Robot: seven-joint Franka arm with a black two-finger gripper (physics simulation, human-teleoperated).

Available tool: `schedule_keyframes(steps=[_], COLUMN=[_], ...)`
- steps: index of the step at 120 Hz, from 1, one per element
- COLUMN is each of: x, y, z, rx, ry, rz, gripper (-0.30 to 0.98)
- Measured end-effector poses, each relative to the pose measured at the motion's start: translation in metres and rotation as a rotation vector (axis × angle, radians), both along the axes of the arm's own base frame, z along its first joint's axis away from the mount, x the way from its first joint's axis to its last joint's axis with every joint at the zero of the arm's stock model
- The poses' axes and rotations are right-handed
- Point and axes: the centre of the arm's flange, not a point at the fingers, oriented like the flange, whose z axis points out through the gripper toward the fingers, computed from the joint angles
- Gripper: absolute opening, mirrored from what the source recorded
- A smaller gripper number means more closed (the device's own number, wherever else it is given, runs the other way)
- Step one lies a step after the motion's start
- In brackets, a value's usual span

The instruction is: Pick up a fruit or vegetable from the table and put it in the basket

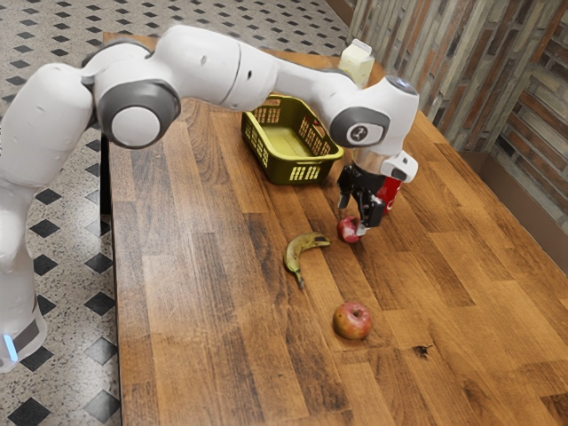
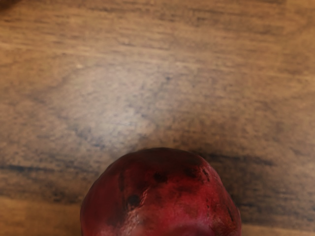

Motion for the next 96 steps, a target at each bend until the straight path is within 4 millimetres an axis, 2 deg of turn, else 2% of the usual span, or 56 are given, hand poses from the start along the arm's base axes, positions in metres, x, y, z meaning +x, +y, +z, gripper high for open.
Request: schedule_keyframes(steps=[28, 44, 54, 61, 66, 76, 81, 87, 96], x=[0.007, 0.008, 0.008, 0.006, 0.002, -0.019, -0.034, -0.052, -0.075], y=[0.0, 0.002, 0.003, 0.003, 0.003, 0.014, 0.031, 0.06, 0.105], z=[-0.023, -0.028, -0.026, -0.01, 0.012, 0.083, 0.119, 0.152, 0.18], rx=[-0.003, -0.004, -0.001, 0.002, 0.005, 0.013, 0.023, 0.037, 0.054], ry=[0.008, 0.008, 0.003, -0.02, -0.05, -0.135, -0.175, -0.208, -0.227], rz=[0.001, 0.005, 0.006, 0.001, -0.004, 0.005, 0.029, 0.074, 0.146], gripper=[0.68, 0.46, 0.37, 0.34, 0.33, 0.31, 0.3, 0.33, 0.34])
